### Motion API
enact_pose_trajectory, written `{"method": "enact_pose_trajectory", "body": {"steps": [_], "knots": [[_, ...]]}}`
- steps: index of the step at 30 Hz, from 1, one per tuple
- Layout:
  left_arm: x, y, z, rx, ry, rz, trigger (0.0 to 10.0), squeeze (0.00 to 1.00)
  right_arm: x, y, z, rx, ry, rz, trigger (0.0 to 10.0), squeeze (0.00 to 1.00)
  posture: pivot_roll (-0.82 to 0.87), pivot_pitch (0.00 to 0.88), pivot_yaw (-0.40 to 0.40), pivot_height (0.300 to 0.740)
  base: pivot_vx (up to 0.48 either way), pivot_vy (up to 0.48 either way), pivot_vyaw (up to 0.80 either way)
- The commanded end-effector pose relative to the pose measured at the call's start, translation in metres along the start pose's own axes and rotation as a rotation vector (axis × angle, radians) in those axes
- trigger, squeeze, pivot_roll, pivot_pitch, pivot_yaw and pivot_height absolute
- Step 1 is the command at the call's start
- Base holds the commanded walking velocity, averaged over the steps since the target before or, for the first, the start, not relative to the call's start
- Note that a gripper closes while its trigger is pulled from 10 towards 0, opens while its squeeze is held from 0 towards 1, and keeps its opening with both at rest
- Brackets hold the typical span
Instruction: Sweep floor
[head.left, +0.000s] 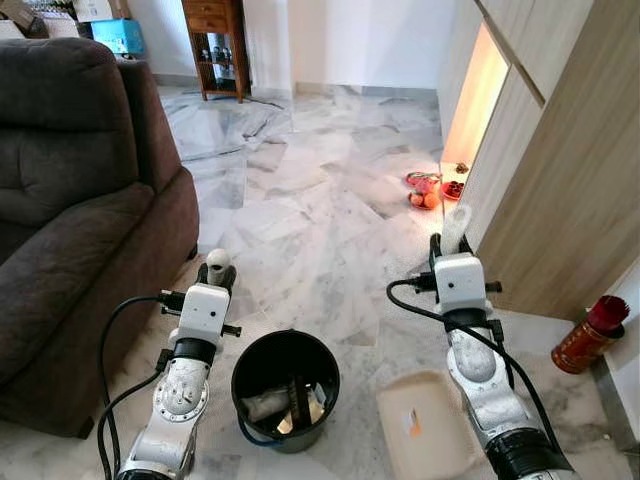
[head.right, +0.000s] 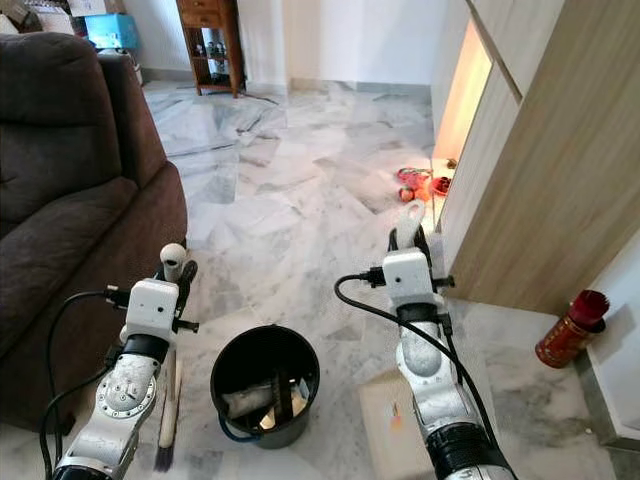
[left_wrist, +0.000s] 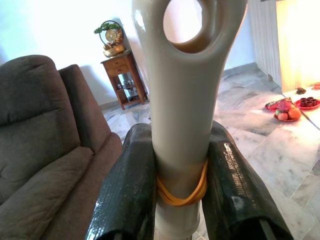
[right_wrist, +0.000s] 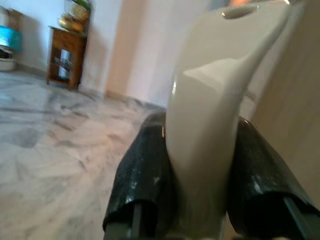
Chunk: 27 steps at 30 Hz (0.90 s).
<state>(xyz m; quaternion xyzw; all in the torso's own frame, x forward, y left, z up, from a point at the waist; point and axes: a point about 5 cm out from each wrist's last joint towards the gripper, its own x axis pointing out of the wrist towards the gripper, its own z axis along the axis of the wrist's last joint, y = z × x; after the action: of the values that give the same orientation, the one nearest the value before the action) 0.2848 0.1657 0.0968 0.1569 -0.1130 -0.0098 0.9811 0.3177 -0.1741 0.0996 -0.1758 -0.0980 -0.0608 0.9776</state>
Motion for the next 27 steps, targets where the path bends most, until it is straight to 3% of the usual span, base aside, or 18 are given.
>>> {"method": "enact_pose_trajectory", "body": {"steps": [1,27], "knots": [[0.002,0.0023,0.01,0.025,-0.056,-0.012,10.0,0.0,0.0039,-0.004,0.0063,0.04,-0.037,-0.027,10.0,0.0,0.14,0.0,0.017,0.74,0.0,0.0,0.0],[-0.0001,-0.0036,0.0085,0.007,-0.051,-0.047,10.0,0.0,0.0067,-0.0003,0.0021,0.064,-0.053,-0.001,10.0,0.0,0.14,0.0,0.019,0.74,0.0,0.0,0.0]]}}
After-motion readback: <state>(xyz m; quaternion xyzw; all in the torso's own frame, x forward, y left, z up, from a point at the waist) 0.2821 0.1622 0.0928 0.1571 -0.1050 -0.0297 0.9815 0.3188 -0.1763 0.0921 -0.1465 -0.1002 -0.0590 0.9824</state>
